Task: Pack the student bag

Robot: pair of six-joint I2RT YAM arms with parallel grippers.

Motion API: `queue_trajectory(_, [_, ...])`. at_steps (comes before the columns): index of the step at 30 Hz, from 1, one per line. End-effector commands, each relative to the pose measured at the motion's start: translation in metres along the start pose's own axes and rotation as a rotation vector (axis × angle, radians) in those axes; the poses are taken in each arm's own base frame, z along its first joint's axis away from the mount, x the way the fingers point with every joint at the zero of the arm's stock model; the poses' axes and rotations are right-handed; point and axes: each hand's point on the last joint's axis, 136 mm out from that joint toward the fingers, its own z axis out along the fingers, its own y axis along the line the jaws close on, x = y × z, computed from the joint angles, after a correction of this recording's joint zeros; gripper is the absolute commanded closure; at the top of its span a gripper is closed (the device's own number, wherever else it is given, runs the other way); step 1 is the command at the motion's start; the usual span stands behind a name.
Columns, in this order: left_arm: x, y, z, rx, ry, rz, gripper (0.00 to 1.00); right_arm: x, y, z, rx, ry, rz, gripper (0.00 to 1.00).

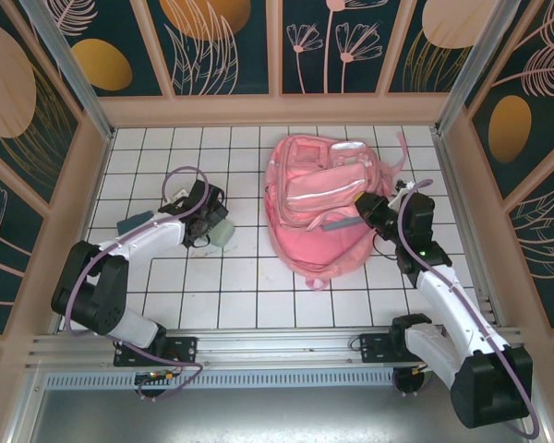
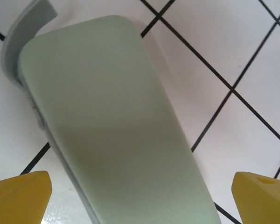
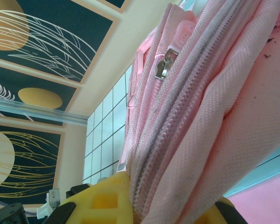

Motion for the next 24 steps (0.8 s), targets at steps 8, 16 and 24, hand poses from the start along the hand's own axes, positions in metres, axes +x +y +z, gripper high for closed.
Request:
queue_trajectory(8, [0.006, -0.008, 0.026, -0.058, 0.021, -0.04, 0.01, -0.014, 0.041, -0.013, -0.15, -0.065, -0.119, 1.0])
queue_trajectory(16, [0.0, -0.018, 0.044, -0.127, 0.009, 0.048, 0.01, -0.015, 0.036, -0.014, -0.136, -0.07, -0.117, 1.0])
queue_trajectory(24, [0.009, 0.002, 0.054, -0.239, 0.042, 0.203, 0.01, -0.015, 0.035, -0.012, -0.138, -0.066, -0.11, 1.0])
